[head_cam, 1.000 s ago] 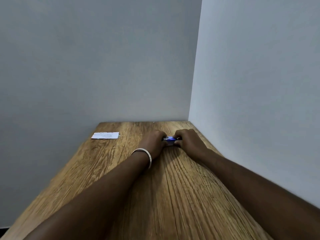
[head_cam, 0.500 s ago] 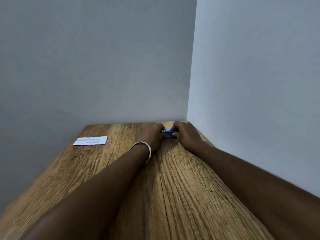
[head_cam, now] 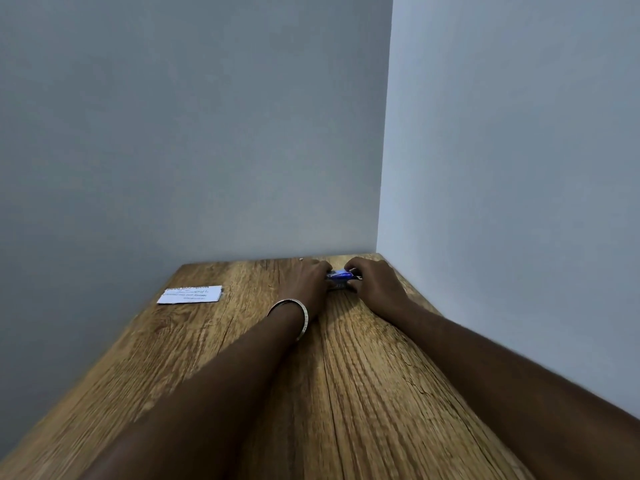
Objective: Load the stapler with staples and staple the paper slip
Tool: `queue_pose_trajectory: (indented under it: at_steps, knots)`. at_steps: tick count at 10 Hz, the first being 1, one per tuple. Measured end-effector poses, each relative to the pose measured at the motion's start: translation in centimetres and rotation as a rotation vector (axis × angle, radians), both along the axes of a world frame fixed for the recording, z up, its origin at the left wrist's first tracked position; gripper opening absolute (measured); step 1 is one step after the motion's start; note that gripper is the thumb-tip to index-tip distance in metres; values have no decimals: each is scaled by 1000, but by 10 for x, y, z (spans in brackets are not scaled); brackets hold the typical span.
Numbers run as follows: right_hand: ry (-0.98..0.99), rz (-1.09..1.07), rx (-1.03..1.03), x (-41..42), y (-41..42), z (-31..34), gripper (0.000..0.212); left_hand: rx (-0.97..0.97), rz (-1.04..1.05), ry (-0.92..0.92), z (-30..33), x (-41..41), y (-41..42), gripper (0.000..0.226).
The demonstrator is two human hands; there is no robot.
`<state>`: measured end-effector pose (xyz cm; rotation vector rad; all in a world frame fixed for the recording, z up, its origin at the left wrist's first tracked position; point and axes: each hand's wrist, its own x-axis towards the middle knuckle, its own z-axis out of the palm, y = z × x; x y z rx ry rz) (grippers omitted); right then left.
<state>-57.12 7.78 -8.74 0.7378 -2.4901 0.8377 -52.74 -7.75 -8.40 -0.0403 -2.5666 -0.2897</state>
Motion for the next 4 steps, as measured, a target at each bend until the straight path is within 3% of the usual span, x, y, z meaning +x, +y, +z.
queue_pose_trajectory:
  at_steps: [2, 4]
  knots:
    - [-65, -16, 79, 11, 1, -5, 73, 87, 38, -25, -4, 8, 2, 66]
    - [-117, -72, 223, 41, 7, -8, 86, 90, 50, -46, -1, 55, 10, 84]
